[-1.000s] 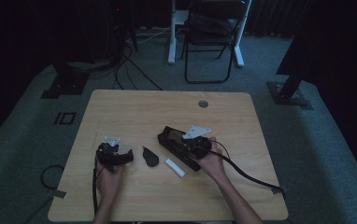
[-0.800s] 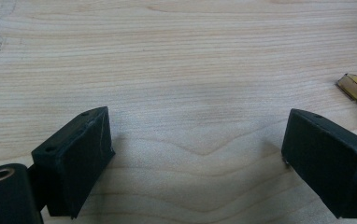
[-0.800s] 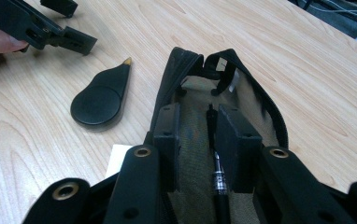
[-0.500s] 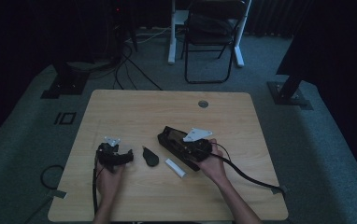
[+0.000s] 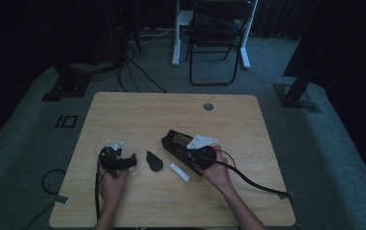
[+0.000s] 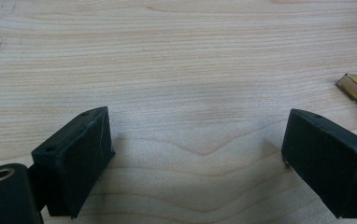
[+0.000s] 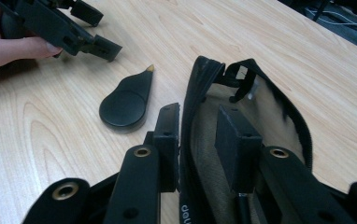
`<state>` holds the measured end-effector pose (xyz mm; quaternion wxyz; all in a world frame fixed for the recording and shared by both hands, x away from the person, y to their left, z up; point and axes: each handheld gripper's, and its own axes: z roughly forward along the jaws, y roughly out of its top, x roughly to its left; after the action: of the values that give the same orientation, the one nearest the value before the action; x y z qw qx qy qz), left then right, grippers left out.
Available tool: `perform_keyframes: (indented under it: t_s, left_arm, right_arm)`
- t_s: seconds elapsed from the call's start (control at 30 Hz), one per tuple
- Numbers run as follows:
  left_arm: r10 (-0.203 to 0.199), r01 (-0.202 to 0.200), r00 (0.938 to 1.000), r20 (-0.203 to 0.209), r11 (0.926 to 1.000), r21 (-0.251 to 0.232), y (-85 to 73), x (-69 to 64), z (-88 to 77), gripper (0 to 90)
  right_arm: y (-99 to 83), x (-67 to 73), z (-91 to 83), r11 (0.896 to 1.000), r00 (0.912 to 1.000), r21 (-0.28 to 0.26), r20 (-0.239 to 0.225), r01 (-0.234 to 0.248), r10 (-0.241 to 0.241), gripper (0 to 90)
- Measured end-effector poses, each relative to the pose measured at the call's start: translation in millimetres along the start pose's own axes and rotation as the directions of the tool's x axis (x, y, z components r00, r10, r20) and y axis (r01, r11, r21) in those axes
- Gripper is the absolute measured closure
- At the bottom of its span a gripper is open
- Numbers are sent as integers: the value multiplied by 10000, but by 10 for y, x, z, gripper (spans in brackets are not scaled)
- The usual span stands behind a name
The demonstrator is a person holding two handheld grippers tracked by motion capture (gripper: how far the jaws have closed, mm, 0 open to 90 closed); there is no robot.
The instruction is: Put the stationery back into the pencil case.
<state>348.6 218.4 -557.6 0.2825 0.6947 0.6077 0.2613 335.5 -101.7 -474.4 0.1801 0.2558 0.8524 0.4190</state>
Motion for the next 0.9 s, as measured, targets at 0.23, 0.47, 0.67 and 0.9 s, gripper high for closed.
perform_keyframes:
  t_s: [0.23, 0.47, 0.67, 0.9]
  left_arm:
    - [3, -3, 10000, -1, 10000, 1, 0, 0, 0, 88]
    - [1, -1, 10000, -1, 10000, 0, 0, 0, 0, 88]
    - [3, -3, 10000, 0, 10000, 0, 0, 0, 0, 88]
    - [20, -20, 10000, 13, 10000, 7, 0, 0, 0, 88]
  right_arm:
    - [-34, 80, 12, 9999, 9997, 5, -213, 131, -131, 704]
    - [-18, 165, 15, 9990, 9989, 100, -131, 446, -445, 697]
    - [113, 249, 2, 9978, 9975, -93, -262, 660, -663, 687]
    - [88, 261, 54, 9989, 9985, 56, -286, 459, -457, 678]
